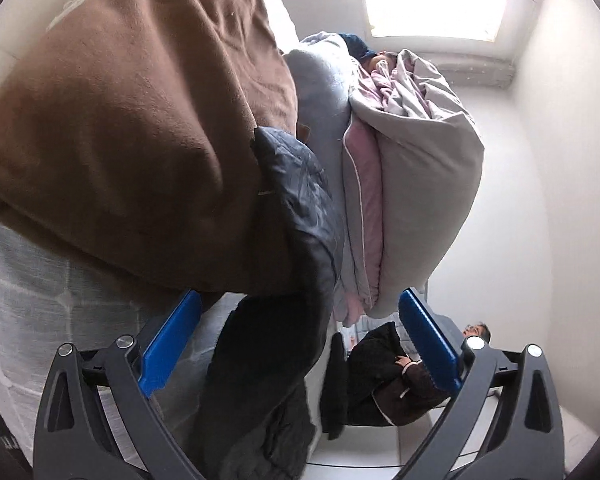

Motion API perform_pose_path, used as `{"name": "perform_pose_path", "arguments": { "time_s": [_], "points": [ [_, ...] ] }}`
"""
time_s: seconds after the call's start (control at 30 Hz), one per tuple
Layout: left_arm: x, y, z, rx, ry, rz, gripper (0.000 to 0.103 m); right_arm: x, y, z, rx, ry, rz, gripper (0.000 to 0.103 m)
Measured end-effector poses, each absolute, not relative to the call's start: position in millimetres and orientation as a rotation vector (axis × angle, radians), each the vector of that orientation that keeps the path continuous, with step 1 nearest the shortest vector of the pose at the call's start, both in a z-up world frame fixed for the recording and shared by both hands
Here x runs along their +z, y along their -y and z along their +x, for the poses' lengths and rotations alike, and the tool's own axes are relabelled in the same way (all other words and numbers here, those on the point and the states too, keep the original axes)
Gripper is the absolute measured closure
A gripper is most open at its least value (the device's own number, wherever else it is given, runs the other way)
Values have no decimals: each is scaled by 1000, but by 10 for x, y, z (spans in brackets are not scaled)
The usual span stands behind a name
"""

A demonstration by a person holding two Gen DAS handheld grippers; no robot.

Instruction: Fold large clothes

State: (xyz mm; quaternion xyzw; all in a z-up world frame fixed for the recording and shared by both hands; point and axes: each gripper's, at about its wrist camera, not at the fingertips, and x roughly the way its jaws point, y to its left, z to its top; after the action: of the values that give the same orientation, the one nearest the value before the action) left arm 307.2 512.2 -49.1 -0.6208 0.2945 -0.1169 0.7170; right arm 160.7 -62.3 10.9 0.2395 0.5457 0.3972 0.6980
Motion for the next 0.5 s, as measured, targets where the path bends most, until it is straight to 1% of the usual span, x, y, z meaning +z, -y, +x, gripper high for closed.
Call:
{"name": "perform_pose_path", "arguments": {
  "time_s": [0.1, 0.17, 0.23, 0.27, 0.3, 0.37, 0.43, 0.5],
  "points": [
    [-541, -5080, 3247, -321, -681, -1437, 8, 117, 650, 1621, 891, -1213, 542, 13],
    [-496, -5030, 3347, -379, -662, -1446, 8, 123, 643, 1625, 897, -1208, 536, 13],
    [-365, -4958, 3395, -414, -624, -1393, 8, 122, 657, 1611, 900, -1208, 541, 13],
    [-286, -4932, 3368, -407, -613, -1361, 25, 114, 653, 1611, 898, -1208, 545, 13],
    [-225, -4901, 3381, -403, -619, -1322, 57, 105, 672, 1608, 895, -1207, 553, 13],
    [-211, -4855, 3443, -376, -686, -1266, 99, 91, 696, 1610, 893, -1202, 567, 13],
    [-150, -4815, 3414, -308, -701, -1178, 101, 91, 730, 1607, 890, -1195, 577, 13],
    [-125, -4828, 3334, -290, -674, -1165, 102, 101, 753, 1602, 889, -1190, 577, 13]
  ]
}}
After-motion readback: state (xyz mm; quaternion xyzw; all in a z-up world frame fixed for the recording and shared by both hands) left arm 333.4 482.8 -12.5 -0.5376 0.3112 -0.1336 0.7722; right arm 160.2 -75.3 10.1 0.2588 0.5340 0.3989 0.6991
